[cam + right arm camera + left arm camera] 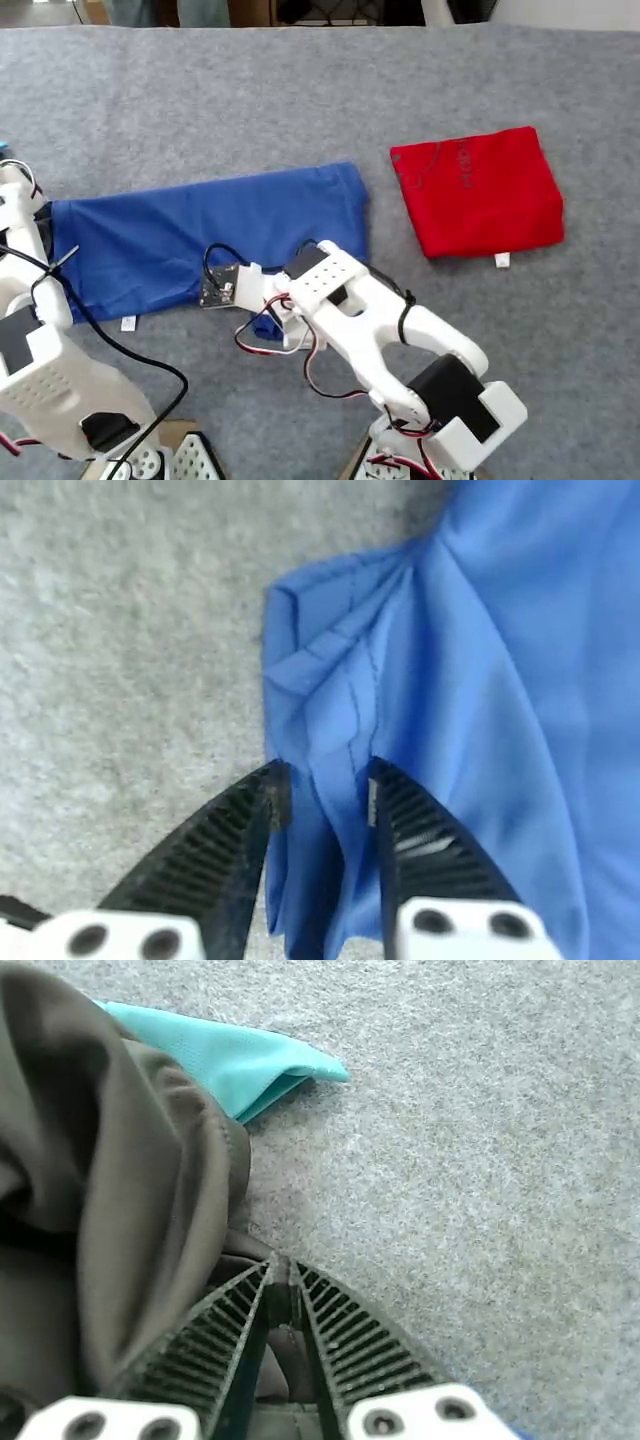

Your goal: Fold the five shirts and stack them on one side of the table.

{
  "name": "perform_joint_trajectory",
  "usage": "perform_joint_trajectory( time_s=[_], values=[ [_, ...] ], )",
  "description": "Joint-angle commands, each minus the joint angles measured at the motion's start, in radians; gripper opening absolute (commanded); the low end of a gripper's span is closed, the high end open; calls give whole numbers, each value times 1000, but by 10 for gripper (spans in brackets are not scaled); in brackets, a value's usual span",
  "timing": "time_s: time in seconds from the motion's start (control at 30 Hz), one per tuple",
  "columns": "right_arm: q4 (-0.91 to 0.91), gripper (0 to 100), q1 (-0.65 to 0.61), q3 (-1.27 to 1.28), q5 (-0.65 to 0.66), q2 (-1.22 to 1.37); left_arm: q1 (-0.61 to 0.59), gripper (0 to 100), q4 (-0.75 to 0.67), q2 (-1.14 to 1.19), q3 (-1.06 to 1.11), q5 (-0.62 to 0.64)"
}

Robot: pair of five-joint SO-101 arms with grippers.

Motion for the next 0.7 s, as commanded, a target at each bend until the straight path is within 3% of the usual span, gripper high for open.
perform_joint_trajectory(
  time_s=[0.0, 0.67],
  values=[
    [-17, 179, -17, 2, -3, 31, -5, 30, -11, -18, -8, -6],
    [23, 159, -38, -10, -2, 99, -5, 30, -11, -18, -7, -6]
  ],
)
